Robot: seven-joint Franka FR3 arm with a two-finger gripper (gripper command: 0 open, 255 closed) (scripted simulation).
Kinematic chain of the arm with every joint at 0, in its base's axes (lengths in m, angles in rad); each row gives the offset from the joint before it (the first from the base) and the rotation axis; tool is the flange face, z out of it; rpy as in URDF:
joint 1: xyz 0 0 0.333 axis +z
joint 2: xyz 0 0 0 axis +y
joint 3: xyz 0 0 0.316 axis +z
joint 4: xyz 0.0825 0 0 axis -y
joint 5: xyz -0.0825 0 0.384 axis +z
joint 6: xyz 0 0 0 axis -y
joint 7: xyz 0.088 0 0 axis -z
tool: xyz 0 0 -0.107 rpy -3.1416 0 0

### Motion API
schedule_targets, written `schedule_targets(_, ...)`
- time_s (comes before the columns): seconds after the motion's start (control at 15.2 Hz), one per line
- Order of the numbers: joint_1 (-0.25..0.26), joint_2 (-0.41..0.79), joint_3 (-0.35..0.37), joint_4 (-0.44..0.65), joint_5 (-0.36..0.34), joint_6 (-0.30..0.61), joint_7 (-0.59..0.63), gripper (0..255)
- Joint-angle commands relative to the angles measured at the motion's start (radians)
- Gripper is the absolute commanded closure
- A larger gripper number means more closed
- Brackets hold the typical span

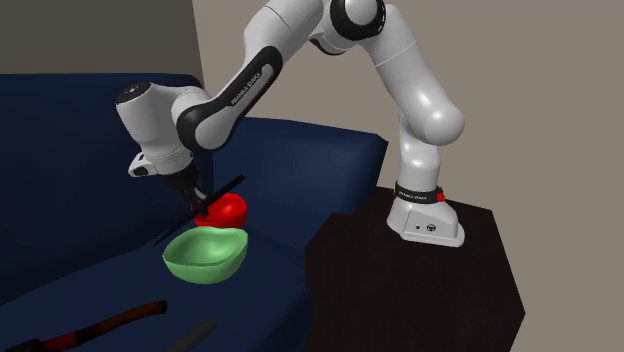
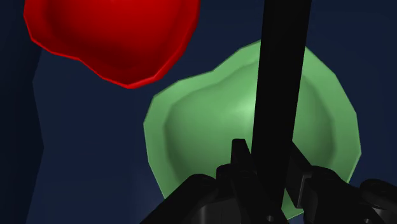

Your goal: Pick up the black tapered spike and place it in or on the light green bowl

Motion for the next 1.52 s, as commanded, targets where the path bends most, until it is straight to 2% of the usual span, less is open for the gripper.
schedule_targets(0.0, 0.007, 0.026, -0.004, 0.024, -0.006, 0.000, 0.004, 255)
schedule_targets(0.79, 0.024, 0.138, -0.033, 0.031, -0.052, 0.094, 0.053, 255)
schedule_targets(1.32, 0.024, 0.138, -0.033, 0.031, -0.052, 0.094, 0.053, 255)
schedule_targets(1.39, 0.024, 0.138, -0.033, 0.031, -0.052, 0.094, 0.053, 0)
schedule_targets(1.45, 0.024, 0.138, -0.033, 0.031, -0.052, 0.094, 0.053, 0)
